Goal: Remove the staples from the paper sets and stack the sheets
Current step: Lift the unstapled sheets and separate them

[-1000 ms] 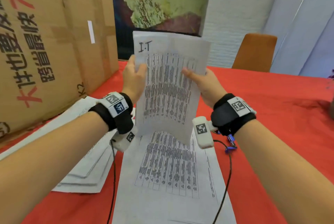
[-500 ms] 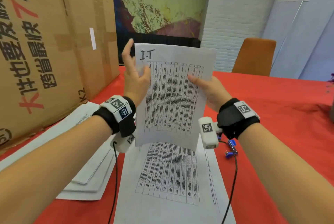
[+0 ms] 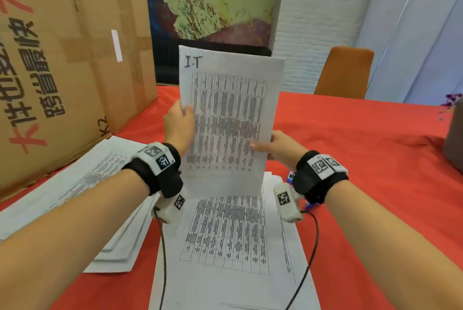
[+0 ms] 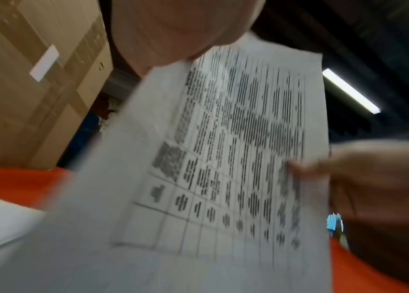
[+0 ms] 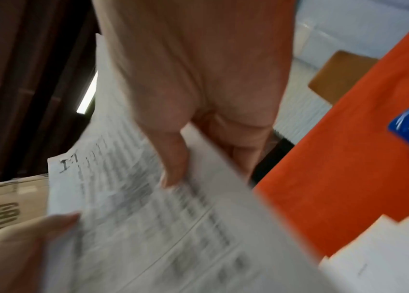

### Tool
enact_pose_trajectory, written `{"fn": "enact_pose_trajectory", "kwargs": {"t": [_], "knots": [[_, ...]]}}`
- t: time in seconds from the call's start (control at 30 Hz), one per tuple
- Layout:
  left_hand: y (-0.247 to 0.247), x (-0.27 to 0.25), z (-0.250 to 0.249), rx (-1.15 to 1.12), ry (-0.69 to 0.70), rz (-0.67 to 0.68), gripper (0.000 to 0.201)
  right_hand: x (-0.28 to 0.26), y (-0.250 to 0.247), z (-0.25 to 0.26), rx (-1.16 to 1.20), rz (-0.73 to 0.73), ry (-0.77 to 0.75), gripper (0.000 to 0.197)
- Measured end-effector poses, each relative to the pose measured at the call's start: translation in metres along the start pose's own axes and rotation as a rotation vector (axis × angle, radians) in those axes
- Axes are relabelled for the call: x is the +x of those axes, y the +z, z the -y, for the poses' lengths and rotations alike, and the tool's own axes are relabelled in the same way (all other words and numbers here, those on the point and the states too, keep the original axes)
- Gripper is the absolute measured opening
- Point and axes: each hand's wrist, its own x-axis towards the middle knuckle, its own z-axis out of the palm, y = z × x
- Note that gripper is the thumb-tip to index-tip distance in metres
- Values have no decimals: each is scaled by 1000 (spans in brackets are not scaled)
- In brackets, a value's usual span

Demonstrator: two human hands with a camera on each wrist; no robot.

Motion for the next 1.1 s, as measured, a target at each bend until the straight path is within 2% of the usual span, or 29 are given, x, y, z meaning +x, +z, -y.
{"fn": "enact_pose_trajectory", "kwargs": {"t": [0.07,0.13,0.2,0.27,0.3,0.37,0.5,0.57,0.63,0.7,0.73,0.8,0.87,0.9,1.0,1.1], "knots": [[-12,16,-11,68,4,1,28,5,-23,3,-20,25,69,40],[-23,28,-13,180,7,91,30,14,-51,1,-160,-101,216,46],[-28,24,-5,313,11,220,29,21,-72,-14,-559,-159,404,44],[-25,8,11,418,24,342,26,24,-79,-35,-908,-59,579,44],[-21,-3,20,448,26,394,24,26,-78,-45,-978,-52,641,49],[-14,-25,30,461,4,478,21,28,-71,-63,-917,-66,694,58],[-7,-46,36,429,-93,607,26,33,-69,-83,-950,-35,644,60],[-7,-46,33,429,-112,620,29,42,-80,-90,-793,-136,590,44],[-10,-43,31,391,-136,595,32,53,-86,-83,-314,-342,540,22],[-12,-41,30,339,-158,575,32,57,-78,-60,191,-652,396,15],[-11,-41,29,314,-163,571,32,57,-72,-45,365,-741,292,6],[-8,-42,26,273,-172,567,30,58,-58,-15,549,-738,109,14],[-4,-43,23,248,-168,544,30,57,-42,9,627,-630,3,24],[-1,-44,22,240,-165,533,32,57,-33,18,627,-588,-20,25],[4,-45,19,253,-151,519,34,53,-2,34,600,-492,-31,8],[5,-46,16,269,-153,498,35,49,22,39,432,-450,-122,9]]}}
